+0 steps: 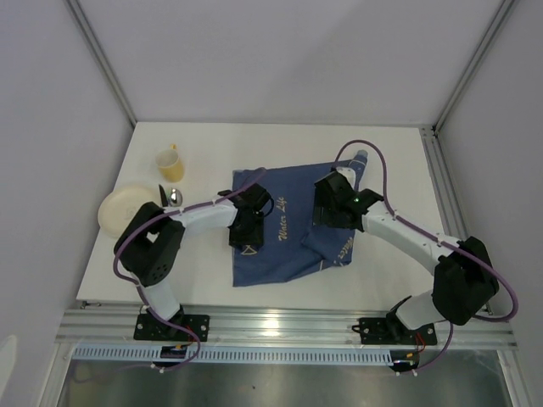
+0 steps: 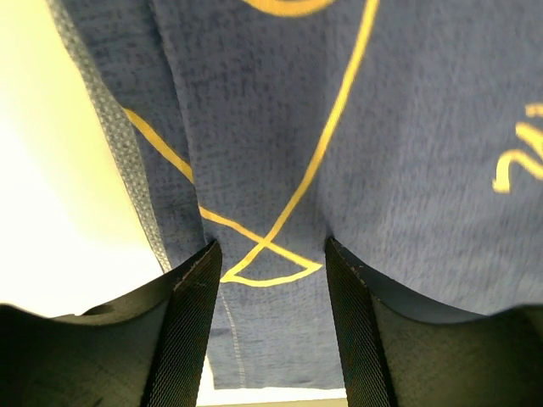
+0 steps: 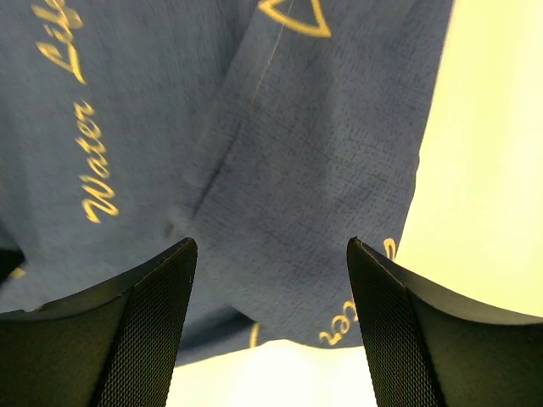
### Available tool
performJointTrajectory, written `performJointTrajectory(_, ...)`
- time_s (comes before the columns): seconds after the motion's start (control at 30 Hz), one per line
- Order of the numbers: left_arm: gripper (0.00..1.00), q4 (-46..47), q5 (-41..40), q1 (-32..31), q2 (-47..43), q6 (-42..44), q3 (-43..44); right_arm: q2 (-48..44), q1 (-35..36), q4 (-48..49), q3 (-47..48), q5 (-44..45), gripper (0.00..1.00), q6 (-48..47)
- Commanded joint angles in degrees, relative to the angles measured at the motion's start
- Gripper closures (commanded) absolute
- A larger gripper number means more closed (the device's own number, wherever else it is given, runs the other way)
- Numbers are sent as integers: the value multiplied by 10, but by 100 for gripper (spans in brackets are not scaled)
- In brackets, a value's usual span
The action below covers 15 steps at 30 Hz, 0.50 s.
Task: Set the dinner table for one person
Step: Flatten out the napkin at the center of the board.
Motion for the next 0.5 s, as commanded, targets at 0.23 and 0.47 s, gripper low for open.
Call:
performJointTrajectory(0.23,42,-71,-54,48,15,-29,-26,58,122,26,-2,-39,26,-26)
performJointTrajectory(0.47,42,-74,-54,58,2,-23,-13,118,165,16,14,-32,29,-25)
